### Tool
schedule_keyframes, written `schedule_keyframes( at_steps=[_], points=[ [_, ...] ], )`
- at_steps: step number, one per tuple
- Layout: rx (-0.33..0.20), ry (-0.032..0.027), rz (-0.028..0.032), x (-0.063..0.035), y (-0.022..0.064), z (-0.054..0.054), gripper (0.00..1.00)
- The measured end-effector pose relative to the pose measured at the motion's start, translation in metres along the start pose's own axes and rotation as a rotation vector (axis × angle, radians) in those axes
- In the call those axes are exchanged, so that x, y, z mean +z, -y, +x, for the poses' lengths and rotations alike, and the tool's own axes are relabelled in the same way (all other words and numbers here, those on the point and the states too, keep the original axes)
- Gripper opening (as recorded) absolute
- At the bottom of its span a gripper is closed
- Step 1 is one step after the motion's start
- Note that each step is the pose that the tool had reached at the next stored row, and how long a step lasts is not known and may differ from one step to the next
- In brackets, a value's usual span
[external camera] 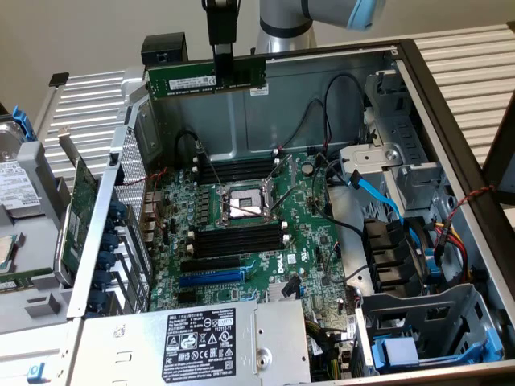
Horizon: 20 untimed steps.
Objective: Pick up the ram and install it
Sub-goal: 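Pick up the ram and move it above insertion slot, then insert the ram into the slot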
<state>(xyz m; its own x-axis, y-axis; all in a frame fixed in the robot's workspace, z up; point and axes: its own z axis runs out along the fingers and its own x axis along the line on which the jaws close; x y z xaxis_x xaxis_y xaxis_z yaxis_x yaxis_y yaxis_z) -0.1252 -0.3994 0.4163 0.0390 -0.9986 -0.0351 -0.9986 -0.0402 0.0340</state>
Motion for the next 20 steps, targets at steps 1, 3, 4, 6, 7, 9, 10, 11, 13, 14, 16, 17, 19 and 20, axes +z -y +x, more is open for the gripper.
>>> schedule_keyframes(
  at_steps=[1,3,4,6,7,9,10,11,13,14,16,17,19,20],
  points=[
    [0.001,0.0009,0.0006,0.0008,0.0008,0.0,0.13],
    [0.003,0.002,0.0012,0.0023,0.0017,0.0001,0.13],
    [0.004,0.0021,0.0013,0.0028,0.0022,0.0002,0.13],
    [0.007,0.0022,0.0014,0.0038,0.003,0.0003,0.13],
    [0.008,0.0022,0.0014,0.0043,0.0031,0.0003,0.13],
    [0.011,0.0022,0.0015,0.0055,0.0034,0.0003,0.13],
    [0.012,0.0022,0.0015,0.0061,0.0035,0.0003,0.13],
    [0.013,0.0023,0.0015,0.0066,0.0036,0.0003,0.13],
    [0.014,0.0025,0.0016,0.0074,0.0037,0.0004,0.13],
    [0.015,0.0024,0.0016,0.0075,0.0038,0.0004,0.13],
    [0.015,0.0023,0.0015,0.0077,0.0039,0.0004,0.13],
    [0.015,0.0025,0.0017,0.0079,0.0039,0.0004,0.13],
    [0.016,0.0026,0.0017,0.0085,0.0039,0.0004,0.13],
    [0.016,0.0025,0.0017,0.0088,0.0039,0.0004,0.13]
  ],
)
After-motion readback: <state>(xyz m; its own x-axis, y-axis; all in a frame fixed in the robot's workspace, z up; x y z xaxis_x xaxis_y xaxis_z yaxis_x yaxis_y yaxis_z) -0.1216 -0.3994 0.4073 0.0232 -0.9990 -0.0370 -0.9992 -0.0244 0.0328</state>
